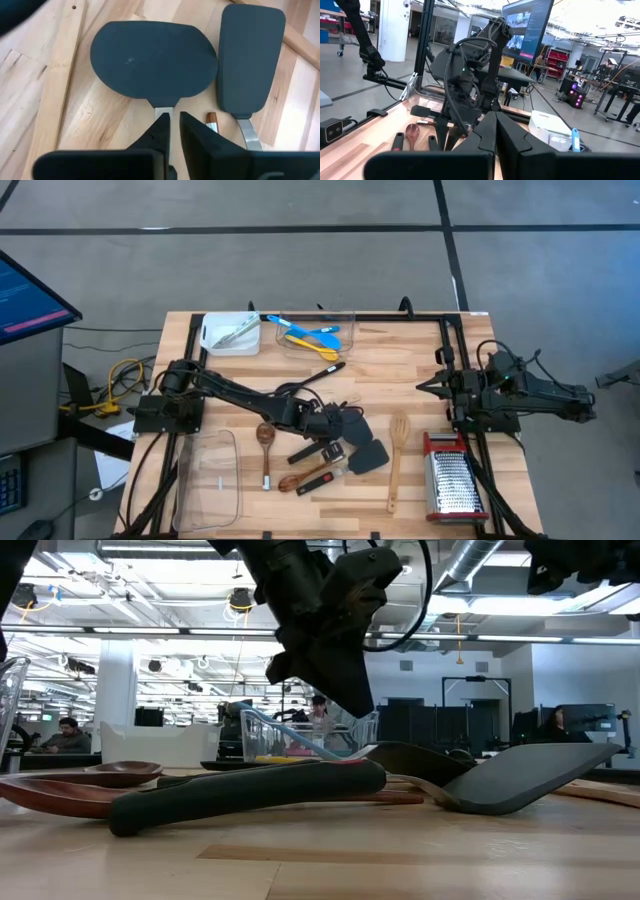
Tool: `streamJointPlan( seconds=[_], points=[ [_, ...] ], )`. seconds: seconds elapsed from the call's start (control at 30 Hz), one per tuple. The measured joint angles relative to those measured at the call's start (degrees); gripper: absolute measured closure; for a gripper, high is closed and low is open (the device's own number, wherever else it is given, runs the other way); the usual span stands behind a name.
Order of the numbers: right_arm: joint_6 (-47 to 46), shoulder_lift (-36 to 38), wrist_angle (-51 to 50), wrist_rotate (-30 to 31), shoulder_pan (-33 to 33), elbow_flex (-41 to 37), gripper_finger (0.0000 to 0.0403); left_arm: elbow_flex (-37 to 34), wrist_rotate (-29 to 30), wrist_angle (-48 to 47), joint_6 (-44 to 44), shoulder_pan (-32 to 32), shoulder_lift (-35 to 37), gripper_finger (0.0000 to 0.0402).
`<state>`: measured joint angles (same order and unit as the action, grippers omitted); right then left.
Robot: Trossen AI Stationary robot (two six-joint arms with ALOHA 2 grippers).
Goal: Pick & Place Kitchen Items
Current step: Put the black slotted spatula into the bottom transparent bin
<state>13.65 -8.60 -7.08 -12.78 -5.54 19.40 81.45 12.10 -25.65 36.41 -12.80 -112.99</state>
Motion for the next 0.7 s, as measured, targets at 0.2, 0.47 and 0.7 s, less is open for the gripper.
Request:
streamJointPlan(
  seconds=[0.2, 0.47, 0.7],
  points=[
    [-0.01, 0.0, -0.01, 0.0, 0.0, 0.0, 0.0403, -1.23, 0.0, 0.59, -0.05, 0.02, 0.0, 0.0309],
    [0.0, 0.0, -0.01, 0.0, 0.0, 0.0, 0.0403, -6.78, -0.65, 9.41, 0.17, 0.59, -0.09, 0.0216],
    [0.22, 0.0, -0.03, 0.0, 0.02, 0.0, 0.0403, -10.35, -1.56, 12.26, 1.05, 1.34, -0.59, 0.0167]
  ],
)
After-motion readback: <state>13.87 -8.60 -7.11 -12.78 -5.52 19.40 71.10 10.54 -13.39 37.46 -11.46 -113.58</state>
